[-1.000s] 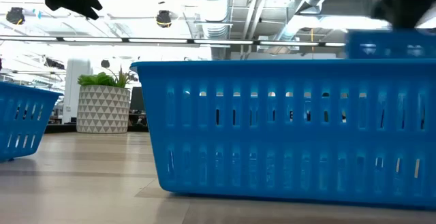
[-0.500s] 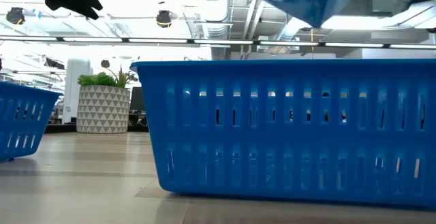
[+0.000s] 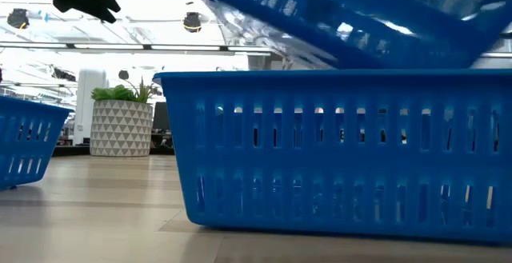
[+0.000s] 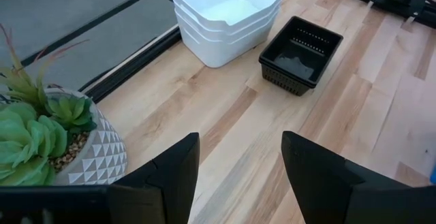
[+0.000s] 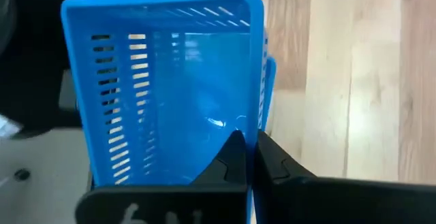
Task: Stack baskets by color
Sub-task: Stack the right blue bin on the middle blue bin, then move the stacked blue bins
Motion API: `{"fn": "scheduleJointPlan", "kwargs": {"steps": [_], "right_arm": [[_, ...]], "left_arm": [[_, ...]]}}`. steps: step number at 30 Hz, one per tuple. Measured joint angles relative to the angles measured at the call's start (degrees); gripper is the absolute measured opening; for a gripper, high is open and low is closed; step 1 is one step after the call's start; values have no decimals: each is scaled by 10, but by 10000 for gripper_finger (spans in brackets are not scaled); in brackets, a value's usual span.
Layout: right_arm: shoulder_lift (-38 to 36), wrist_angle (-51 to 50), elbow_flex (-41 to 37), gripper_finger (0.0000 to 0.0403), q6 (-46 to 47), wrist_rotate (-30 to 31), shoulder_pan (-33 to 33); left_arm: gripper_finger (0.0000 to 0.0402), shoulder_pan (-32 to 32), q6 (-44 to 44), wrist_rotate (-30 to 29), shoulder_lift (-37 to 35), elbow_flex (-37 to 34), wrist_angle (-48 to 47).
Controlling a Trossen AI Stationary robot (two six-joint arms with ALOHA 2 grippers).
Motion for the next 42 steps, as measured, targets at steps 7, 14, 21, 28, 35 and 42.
{"fn": "scheduleJointPlan", "kwargs": {"steps": [7, 14, 21, 28, 35, 42], "right_arm": [[27, -18, -1, 10, 14, -24, 4], [48, -24, 1, 11, 16, -32, 10], [65, -52, 0, 35, 16, -48, 5], [82, -87, 1, 85, 15, -50, -8], [84, -92, 0, 125, -34, -37, -49], [85, -97, 0, 128, -79, -3, -105]], "left_arm": [[197, 0, -8, 15, 0, 0, -5], [197, 0, -10, 21, 1, 0, -10], [197, 0, -11, 21, 4, 0, -9], [197, 0, -10, 21, 4, 0, -9], [197, 0, -5, 21, 4, 0, -9], [197, 0, -3, 21, 4, 0, -10]]}}
